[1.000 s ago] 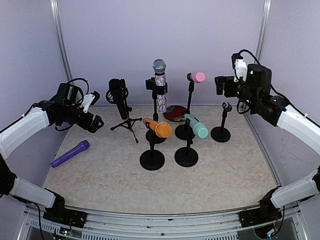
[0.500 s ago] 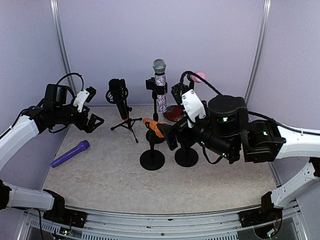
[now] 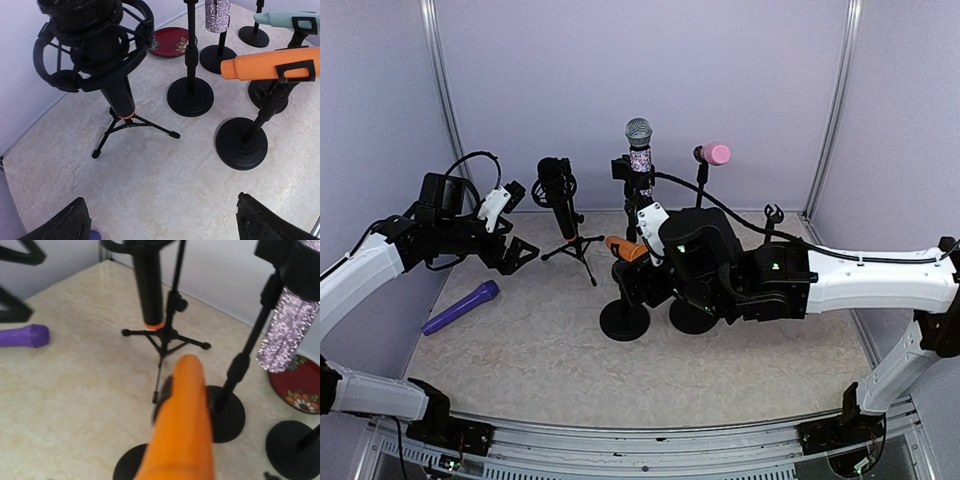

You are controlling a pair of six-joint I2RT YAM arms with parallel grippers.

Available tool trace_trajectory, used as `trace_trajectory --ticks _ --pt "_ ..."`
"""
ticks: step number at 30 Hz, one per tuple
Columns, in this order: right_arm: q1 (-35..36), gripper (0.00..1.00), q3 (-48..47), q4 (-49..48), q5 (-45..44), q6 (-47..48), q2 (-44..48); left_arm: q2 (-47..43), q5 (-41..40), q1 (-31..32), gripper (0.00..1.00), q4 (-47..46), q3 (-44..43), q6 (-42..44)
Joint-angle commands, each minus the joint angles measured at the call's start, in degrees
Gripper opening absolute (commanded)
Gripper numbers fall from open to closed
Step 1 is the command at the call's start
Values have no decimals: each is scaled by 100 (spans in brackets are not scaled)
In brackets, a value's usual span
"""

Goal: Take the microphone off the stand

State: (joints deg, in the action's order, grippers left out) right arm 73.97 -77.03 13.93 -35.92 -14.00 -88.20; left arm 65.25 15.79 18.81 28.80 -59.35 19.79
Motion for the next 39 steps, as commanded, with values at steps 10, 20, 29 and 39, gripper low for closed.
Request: trace_trajectory --ticks 10,20,29,39 --pt "-399 52 -448 13 683 -429 -416 211 30 957 99 -508 405 7" --pt "-410 73 -144 -133 692 -659 -389 700 -172 1620 99 -735 383 -56" --pt "-427 71 86 -296 601 -785 -290 1384 -283 1839 99 -833 -94 -14" --pt "-428 26 -146 -687 576 -525 -489 1577 -281 1997 97 -1185 -30 38"
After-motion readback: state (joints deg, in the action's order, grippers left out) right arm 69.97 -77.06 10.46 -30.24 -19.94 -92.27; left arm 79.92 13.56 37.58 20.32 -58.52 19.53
